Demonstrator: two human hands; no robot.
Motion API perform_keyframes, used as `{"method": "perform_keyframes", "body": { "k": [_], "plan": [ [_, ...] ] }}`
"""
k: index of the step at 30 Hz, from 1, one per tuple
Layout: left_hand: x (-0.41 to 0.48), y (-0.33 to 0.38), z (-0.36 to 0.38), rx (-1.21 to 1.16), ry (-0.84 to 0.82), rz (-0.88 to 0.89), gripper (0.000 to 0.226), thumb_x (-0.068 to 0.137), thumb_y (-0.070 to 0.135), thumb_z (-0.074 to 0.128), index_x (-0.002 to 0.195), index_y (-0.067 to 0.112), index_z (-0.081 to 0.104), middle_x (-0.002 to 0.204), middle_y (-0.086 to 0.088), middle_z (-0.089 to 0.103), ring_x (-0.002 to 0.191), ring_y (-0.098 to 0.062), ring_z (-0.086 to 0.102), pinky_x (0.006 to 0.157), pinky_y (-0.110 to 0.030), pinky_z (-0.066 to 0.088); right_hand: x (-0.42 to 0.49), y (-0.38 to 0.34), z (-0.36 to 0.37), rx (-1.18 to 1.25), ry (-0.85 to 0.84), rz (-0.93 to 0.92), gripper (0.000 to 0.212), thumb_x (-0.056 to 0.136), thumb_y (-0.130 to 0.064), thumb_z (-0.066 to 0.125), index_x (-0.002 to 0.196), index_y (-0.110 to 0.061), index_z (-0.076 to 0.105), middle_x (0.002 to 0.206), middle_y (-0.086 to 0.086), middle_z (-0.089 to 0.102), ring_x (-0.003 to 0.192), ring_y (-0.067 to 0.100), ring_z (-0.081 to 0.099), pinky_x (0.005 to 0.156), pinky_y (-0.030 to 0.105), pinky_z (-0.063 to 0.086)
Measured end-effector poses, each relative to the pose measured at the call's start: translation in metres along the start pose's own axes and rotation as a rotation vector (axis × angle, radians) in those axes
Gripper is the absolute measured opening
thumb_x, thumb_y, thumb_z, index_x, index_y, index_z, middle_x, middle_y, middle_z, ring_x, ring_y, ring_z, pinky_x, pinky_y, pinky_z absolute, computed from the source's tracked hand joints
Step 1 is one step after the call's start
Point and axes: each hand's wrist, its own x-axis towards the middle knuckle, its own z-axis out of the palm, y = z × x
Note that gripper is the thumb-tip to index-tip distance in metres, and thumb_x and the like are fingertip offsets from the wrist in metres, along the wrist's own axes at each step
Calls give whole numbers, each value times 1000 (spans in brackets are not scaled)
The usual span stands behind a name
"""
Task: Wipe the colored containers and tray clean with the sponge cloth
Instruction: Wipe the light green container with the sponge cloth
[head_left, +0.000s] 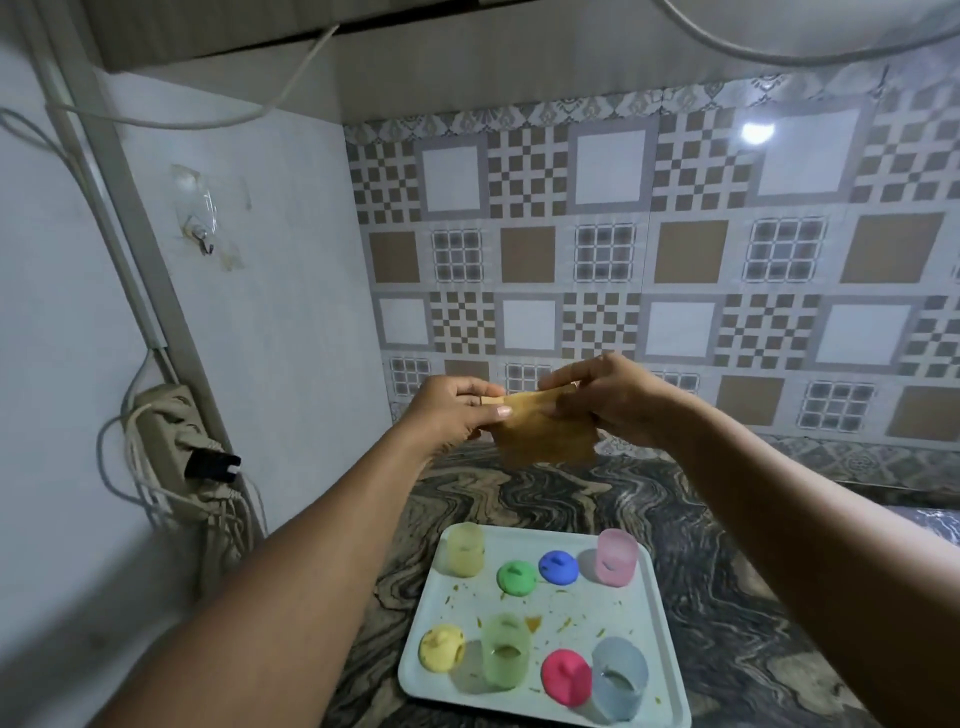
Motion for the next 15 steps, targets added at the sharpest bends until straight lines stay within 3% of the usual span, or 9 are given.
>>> {"method": "perform_keyframes", "body": {
  "k": [3,7,10,13,15],
  "plan": [
    [-5,-1,6,229,62,96,30,77,19,85,105,19,74,99,0,75,88,-12,70,76,-25,57,-1,9,5,-279,78,-44,26,79,-2,79,105,-5,76,92,12,74,78,21,68,65,25,60],
    [-11,-6,15,430,138,188,19,82,28,80,100,20,77,88,7,73,81,-6,66,75,-28,56,4,25,9,-605,177,-124,13,83,-16,78,95,-18,79,84,2,74,71,15,64,58,26,55],
    [-14,-16,16,490,76,170,18,88,35,73,98,21,79,85,5,75,76,-12,66,71,-31,54,1,35,9,-588,208,-144,13,83,-22,78,95,-18,78,85,4,73,74,17,64,69,36,58],
    [-14,-26,18,501,34,128,20,91,38,69,96,22,79,79,5,73,68,-14,61,61,-28,48,-2,48,12,-406,205,-99,16,84,-23,79,91,-10,75,81,8,72,71,17,64,63,32,57],
    [-13,-30,21,481,33,120,19,90,40,69,92,23,79,79,5,74,75,-17,67,71,-35,57,-3,59,16,-213,243,-44,18,85,-21,78,93,-6,72,88,16,75,77,23,70,69,38,63]
  ]
}}
